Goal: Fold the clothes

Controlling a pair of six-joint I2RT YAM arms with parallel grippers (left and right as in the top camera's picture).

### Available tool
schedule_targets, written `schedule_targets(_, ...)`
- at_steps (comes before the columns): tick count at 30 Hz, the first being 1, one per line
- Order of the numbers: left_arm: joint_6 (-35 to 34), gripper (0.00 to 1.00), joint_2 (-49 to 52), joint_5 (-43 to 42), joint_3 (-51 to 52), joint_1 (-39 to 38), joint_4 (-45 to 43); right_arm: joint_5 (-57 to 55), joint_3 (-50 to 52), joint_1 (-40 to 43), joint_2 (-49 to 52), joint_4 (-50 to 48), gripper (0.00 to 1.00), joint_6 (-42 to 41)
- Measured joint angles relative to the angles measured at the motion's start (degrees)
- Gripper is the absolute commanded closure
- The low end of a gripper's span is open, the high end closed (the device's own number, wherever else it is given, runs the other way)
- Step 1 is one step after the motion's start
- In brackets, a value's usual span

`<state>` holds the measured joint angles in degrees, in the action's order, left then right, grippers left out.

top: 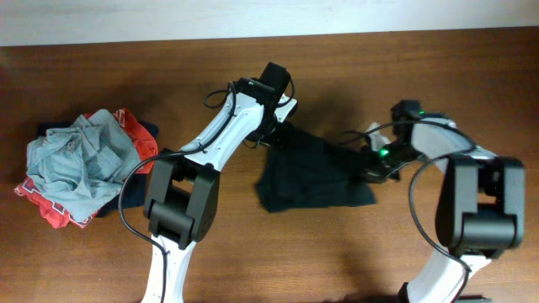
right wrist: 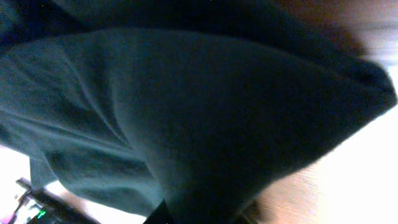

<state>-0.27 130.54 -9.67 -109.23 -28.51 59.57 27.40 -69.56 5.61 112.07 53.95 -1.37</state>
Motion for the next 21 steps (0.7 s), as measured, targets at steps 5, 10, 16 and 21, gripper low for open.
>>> schedule_targets(5,0.0,0.33,0.0,0.0,-3.2,1.9,3.7,-12.7,-6.7,2.3,-6.0,7.1,0.96,-2.1)
schedule_targets(10,0.0,0.33,0.0,0.1,-9.7,5.4,7.2,-17.1,-14.1,0.7,-10.8,12.1,0.96,-3.0)
schedule_targets(16,0.0,0.33,0.0,0.1,-14.3,9.4,10.4,-19.1,-16.7,-8.5,-11.8,14.5,0.95,-3.9)
schedule_targets(21,0.0,0.33,0.0,0.2,-16.5,12.4,12.4,-22.3,-15.7,-18.9,-11.8,11.9,0.89,-7.6)
